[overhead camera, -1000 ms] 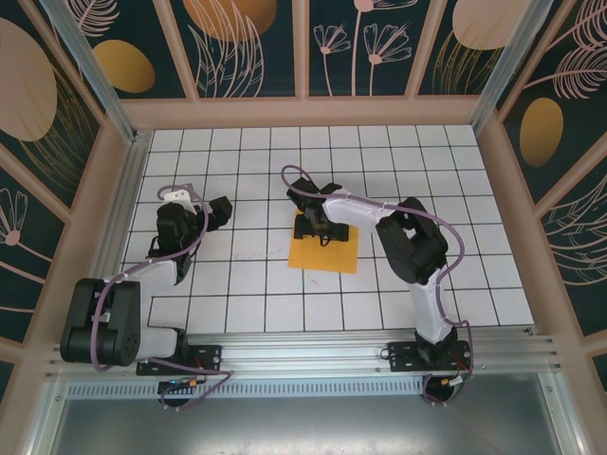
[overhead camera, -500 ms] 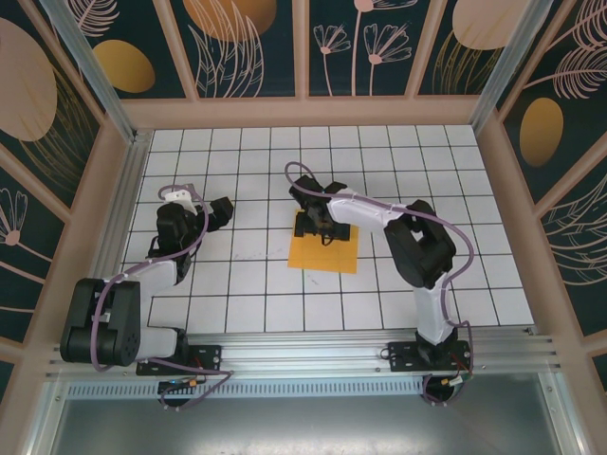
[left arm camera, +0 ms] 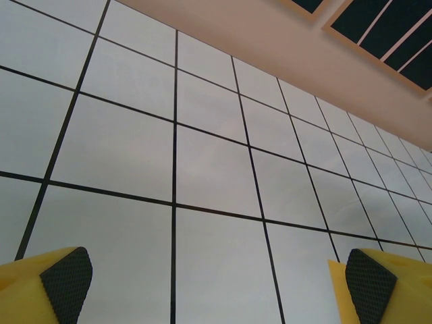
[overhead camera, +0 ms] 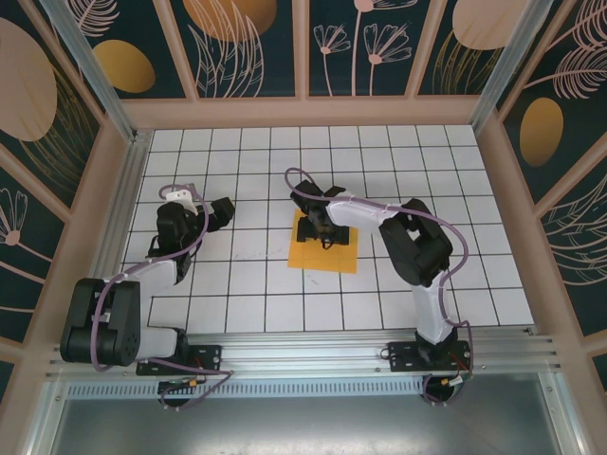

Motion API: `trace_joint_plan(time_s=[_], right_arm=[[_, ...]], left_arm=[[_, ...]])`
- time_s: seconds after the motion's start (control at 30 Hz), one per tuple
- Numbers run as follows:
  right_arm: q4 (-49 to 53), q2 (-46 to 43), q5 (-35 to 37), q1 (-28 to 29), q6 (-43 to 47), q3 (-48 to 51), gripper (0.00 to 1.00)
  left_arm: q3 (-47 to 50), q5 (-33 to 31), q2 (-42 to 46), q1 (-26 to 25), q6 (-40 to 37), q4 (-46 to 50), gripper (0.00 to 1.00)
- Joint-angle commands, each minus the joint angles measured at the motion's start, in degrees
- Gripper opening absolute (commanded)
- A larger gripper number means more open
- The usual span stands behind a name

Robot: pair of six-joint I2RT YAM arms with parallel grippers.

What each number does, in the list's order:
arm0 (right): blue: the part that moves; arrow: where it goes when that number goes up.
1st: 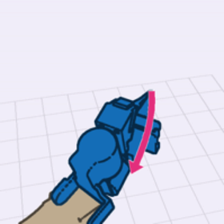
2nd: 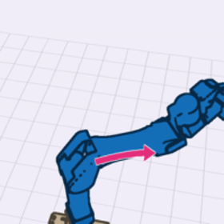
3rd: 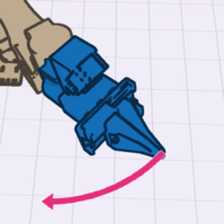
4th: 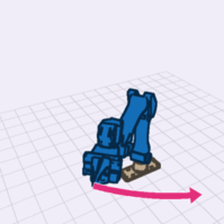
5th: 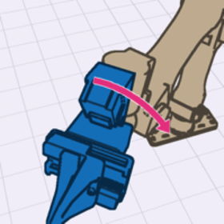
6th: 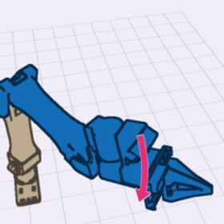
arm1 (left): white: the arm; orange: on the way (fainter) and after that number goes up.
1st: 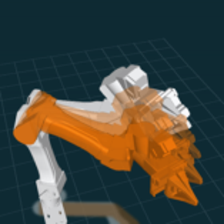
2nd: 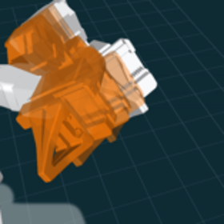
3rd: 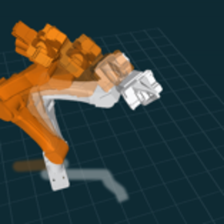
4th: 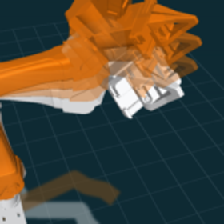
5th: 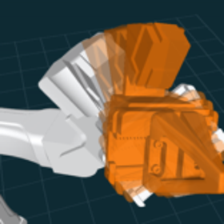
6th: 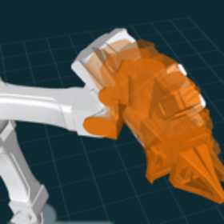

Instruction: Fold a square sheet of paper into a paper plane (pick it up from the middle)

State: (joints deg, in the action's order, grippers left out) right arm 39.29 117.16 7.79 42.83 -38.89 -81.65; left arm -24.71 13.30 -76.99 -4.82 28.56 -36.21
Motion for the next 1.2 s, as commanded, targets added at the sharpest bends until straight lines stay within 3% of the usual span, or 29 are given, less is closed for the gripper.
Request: trace_joint_plan(time_s=[0.0, 0.8, 0.9, 1.03, 1.17], right_arm=[[0.43, 1.86, -1.52, -0.51, 1.18, 1.65, 0.85], [3.59, -0.97, 2.31, -0.69, 2.82, -3.12, 0.66], [2.85, -2.41, 1.85, -0.85, 3.55, -3.00, 0.55], [3.73, -2.71, 2.47, -1.28, 3.81, -3.45, 0.56], [4.20, -2.43, 2.59, -1.08, 3.52, -3.58, 0.78]], left_arm=[[-1.48, 1.48, -0.43, -0.28, -1.14, 0.08, 0.99], [-1.09, 1.49, 0.57, -0.27, -1.40, 0.51, 0.99], [-1.09, 1.40, 0.87, -0.20, -1.58, 0.59, 0.99], [-1.13, 1.38, 0.78, -0.27, -1.49, 0.61, 0.99], [-1.13, 1.31, 0.97, -0.27, -1.66, 0.79, 0.99]])
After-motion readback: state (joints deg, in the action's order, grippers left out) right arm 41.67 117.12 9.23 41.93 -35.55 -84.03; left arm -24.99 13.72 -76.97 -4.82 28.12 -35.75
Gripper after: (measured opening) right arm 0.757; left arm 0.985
